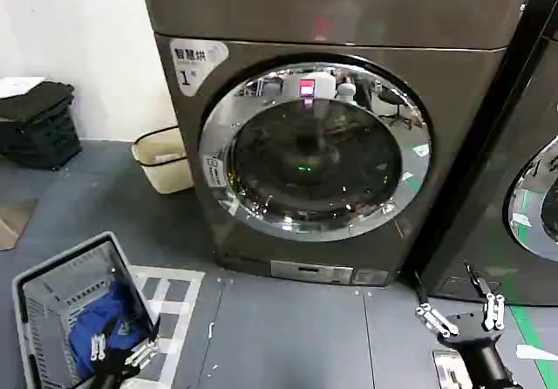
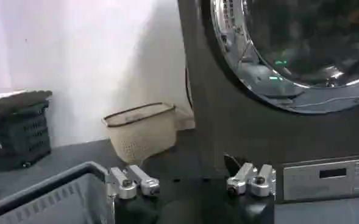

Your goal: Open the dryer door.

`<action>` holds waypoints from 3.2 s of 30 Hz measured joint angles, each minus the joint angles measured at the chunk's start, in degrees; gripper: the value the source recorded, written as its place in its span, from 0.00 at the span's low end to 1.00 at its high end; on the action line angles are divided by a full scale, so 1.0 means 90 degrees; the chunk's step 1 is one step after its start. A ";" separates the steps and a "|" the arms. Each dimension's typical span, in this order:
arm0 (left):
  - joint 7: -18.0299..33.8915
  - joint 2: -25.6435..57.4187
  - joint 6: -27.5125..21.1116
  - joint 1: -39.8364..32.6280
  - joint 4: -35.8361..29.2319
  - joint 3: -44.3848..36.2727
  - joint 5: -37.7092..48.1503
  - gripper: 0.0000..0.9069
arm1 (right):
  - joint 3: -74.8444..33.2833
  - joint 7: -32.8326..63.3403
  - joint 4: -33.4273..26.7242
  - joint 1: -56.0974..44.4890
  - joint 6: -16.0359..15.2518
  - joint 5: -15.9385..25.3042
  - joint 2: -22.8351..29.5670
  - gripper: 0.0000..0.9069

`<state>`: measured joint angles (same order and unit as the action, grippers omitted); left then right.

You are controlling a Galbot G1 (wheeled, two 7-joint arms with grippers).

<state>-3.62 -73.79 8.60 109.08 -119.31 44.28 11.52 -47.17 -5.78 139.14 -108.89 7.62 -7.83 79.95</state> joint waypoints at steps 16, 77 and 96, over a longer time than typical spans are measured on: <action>-0.0062 -0.0023 0.0080 0.0017 -0.0275 0.0017 -0.0138 1.00 | 0.0276 -0.0015 -0.0493 0.1040 -0.0650 -0.0729 -0.1079 1.00; -0.0080 -0.0566 0.0422 0.0226 -0.0576 0.0253 -0.0617 1.00 | 0.5913 -0.0086 -0.3899 0.7890 -0.0667 -0.2770 -0.3407 1.00; -0.0089 -0.0642 0.0417 0.0247 -0.0674 0.0296 -0.0629 1.00 | 0.7149 -0.0157 -0.4837 0.9230 -0.0680 -0.2851 -0.2734 1.00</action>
<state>-4.42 -79.57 12.35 111.30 -125.38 46.95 5.86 17.17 -7.19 95.61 -25.82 1.50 -33.49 55.34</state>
